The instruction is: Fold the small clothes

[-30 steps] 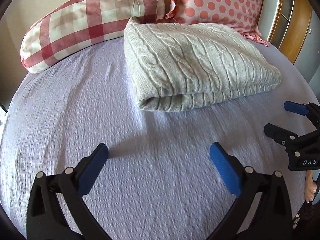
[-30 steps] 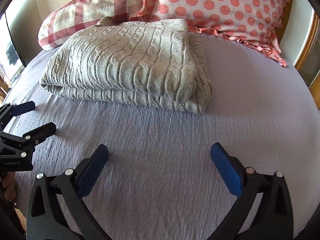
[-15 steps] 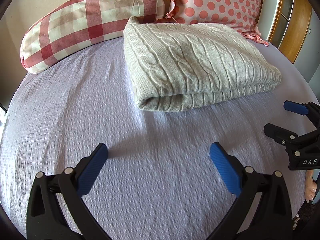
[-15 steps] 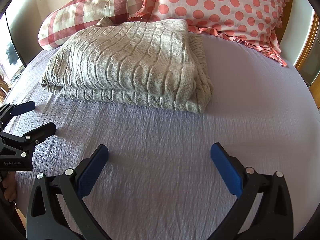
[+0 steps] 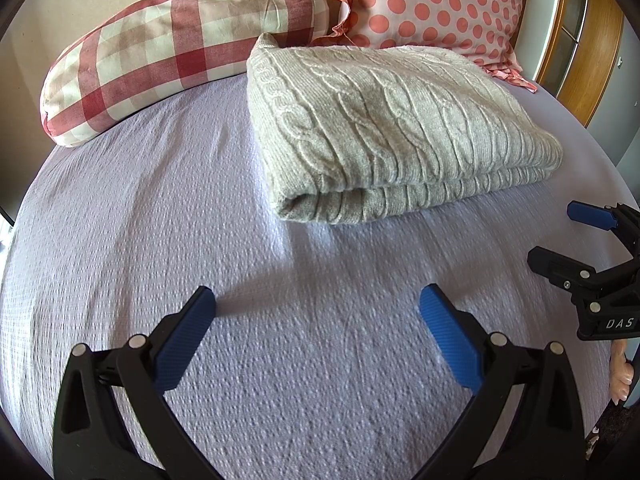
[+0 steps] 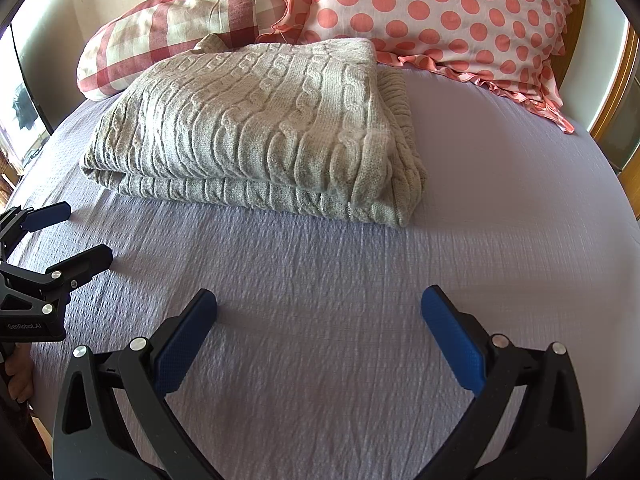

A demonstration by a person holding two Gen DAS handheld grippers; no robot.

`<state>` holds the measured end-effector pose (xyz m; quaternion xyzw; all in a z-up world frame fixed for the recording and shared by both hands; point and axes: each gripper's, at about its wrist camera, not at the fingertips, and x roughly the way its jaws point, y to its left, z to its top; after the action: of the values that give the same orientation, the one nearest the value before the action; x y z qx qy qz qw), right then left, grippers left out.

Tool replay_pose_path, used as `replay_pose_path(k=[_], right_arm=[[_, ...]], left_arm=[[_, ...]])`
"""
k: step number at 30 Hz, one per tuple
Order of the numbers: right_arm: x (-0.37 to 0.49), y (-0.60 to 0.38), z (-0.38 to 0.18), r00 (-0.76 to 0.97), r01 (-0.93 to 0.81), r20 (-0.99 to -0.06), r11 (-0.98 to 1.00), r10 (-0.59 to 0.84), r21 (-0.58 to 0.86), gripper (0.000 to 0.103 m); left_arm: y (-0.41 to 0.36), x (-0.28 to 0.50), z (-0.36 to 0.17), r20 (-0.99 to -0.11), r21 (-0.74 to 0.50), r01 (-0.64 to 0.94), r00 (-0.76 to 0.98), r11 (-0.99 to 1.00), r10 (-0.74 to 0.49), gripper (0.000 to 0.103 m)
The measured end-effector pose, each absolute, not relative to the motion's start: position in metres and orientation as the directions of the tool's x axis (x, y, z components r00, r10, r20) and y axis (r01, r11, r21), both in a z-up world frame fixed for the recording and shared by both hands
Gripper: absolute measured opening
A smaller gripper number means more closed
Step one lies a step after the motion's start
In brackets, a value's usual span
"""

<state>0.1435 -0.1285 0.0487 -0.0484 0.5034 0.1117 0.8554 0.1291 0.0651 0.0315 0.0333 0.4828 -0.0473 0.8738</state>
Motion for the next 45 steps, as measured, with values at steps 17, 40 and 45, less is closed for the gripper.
replay_pose_path(k=[17, 40, 45], right_arm=[[0.1437, -0.1287, 0.0489, 0.468, -0.240, -0.872, 0.970, 0.142, 0.030, 0.102], [0.1437, -0.1284, 0.0488, 0.469, -0.239, -0.872, 0.971, 0.142, 0.030, 0.102], [0.1438, -0.1284, 0.0488, 0.469, -0.239, -0.872, 0.971, 0.142, 0.030, 0.102]], left_arm=[[0.0648, 0.1291, 0.0314, -0.847, 0.012, 0.115, 0.529, 0.993, -0.051, 0.101], [0.0652, 0.1288, 0.0313, -0.847, 0.012, 0.115, 0.529, 0.993, -0.051, 0.101], [0.0654, 0.1292, 0.0310, -0.847, 0.012, 0.116, 0.529, 0.993, -0.051, 0.101]])
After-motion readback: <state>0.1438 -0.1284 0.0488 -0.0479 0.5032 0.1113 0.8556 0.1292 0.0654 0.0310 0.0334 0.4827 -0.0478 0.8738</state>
